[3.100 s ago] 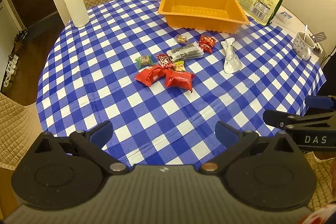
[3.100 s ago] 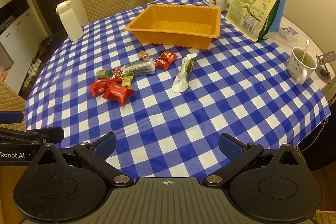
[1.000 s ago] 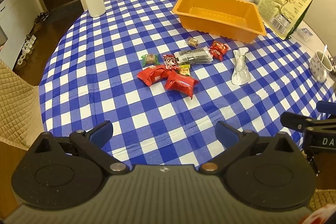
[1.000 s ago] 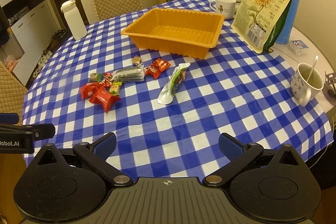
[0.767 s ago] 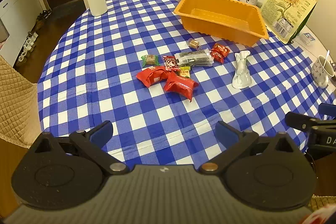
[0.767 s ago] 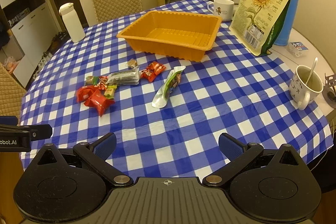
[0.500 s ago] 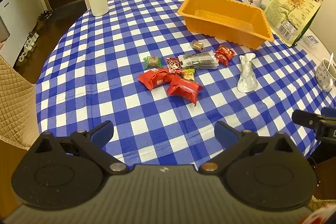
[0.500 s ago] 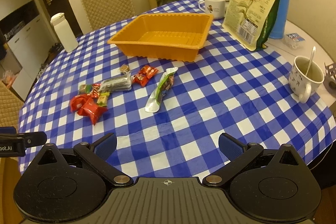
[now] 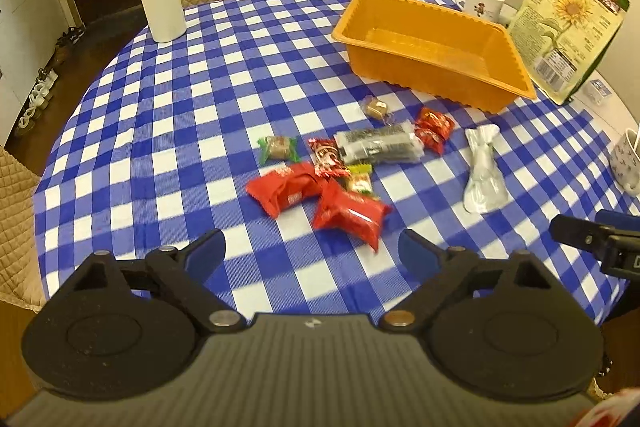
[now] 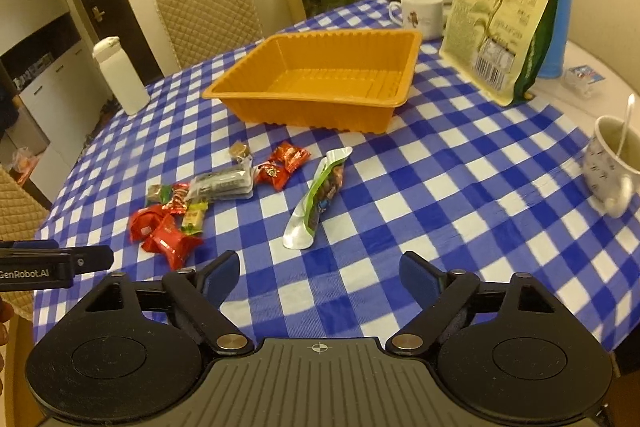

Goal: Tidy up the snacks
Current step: 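Grasp the white-and-green snack stick with the right tool while the left tool approaches the red candies, then grasp a red candy packet with the left tool while the right tool lifts the snack stick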

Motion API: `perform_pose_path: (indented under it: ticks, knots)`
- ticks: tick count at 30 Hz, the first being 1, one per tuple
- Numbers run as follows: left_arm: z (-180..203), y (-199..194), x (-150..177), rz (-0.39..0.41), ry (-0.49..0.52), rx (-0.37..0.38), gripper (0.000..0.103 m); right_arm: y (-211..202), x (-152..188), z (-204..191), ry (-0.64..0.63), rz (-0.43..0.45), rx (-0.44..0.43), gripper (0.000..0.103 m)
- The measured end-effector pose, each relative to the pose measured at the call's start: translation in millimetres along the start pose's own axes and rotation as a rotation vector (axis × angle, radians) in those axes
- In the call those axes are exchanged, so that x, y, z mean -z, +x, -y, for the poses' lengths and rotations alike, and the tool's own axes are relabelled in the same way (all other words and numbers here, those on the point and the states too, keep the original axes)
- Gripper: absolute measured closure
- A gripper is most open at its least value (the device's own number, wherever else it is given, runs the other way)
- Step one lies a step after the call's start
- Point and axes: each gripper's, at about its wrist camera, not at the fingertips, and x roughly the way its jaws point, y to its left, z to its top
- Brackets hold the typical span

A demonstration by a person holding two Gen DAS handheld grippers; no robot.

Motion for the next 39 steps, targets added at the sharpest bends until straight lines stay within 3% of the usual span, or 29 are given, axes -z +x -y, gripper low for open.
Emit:
perform_pose_path:
  ticks: [13, 29, 39]
  knots:
    - [-14.0, 42.7, -15.6, -0.042, -0.013, -0.015, 0.016, 67.6, -23.5, 1.3, 0.029, -0.027, -0.007, 0.05]
    - [-18.9, 64.8, -26.4, -0.071, -0.019, -0.002, 0.018, 113.8, -43.0, 9.2, 0.099, -0.035, 0.041, 0.064]
    - [-11.2, 64.8, -23.4, -0.082, 0.001, 0.03, 0.021, 125.5, -43.3, 8.8, 0.107, -0.043, 0.031, 0.078]
